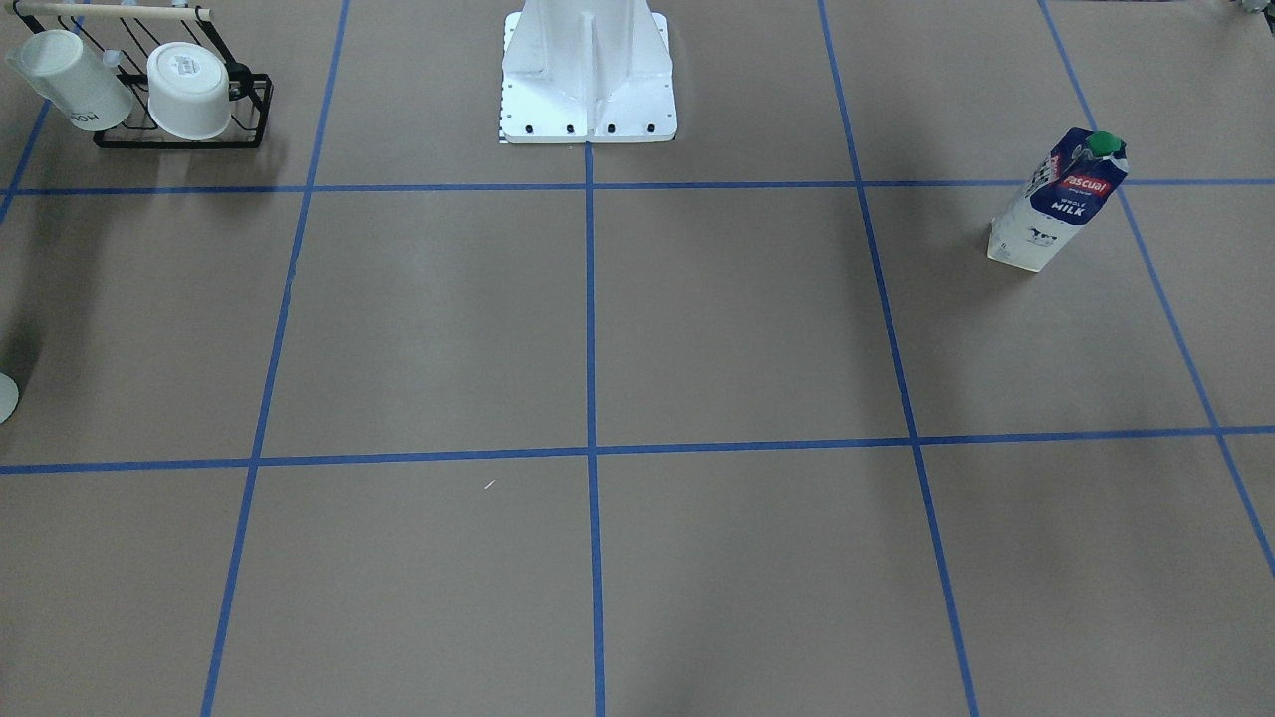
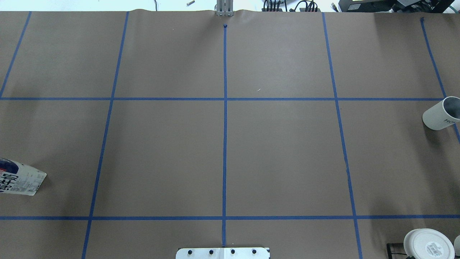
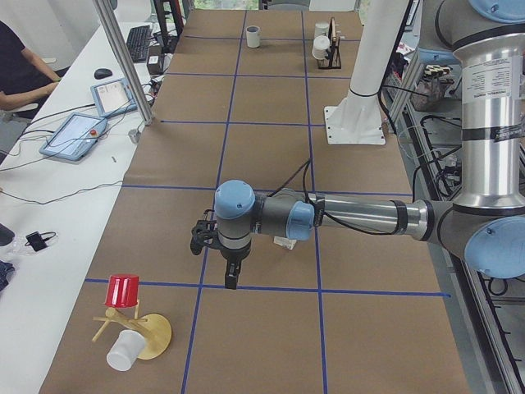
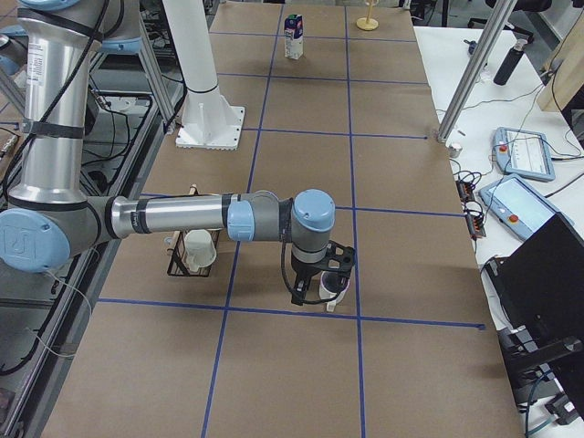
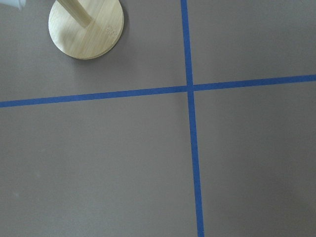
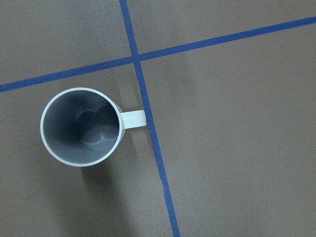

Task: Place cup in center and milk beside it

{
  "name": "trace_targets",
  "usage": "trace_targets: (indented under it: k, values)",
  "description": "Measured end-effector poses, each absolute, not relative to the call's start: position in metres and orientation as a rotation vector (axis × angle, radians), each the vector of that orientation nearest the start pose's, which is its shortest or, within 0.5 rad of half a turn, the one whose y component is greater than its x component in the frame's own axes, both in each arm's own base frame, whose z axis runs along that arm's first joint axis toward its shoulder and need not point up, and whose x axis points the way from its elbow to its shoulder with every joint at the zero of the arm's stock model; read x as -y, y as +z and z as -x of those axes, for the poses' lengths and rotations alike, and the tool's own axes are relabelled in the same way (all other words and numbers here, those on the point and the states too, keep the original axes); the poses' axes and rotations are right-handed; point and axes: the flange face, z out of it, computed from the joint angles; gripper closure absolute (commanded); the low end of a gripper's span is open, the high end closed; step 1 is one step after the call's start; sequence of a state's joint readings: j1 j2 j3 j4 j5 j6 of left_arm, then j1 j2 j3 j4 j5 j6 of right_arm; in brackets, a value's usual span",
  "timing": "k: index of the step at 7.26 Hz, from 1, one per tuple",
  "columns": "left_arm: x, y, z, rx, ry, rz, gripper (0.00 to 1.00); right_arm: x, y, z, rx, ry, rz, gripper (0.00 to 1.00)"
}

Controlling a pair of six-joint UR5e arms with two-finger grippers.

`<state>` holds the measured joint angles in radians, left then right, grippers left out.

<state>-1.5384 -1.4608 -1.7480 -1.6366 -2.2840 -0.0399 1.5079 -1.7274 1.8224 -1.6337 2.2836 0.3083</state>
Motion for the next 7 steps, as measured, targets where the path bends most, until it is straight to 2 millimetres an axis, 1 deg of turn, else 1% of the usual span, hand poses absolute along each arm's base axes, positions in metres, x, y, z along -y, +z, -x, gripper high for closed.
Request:
trace_targets:
  k: [7]
  values:
    - [0.456, 0.6168, 0.0528, -0.72, 0.043, -0.107, 0.02, 0.4319, 0.611, -0.0403, 0.737, 0.22, 0.096, 0.0]
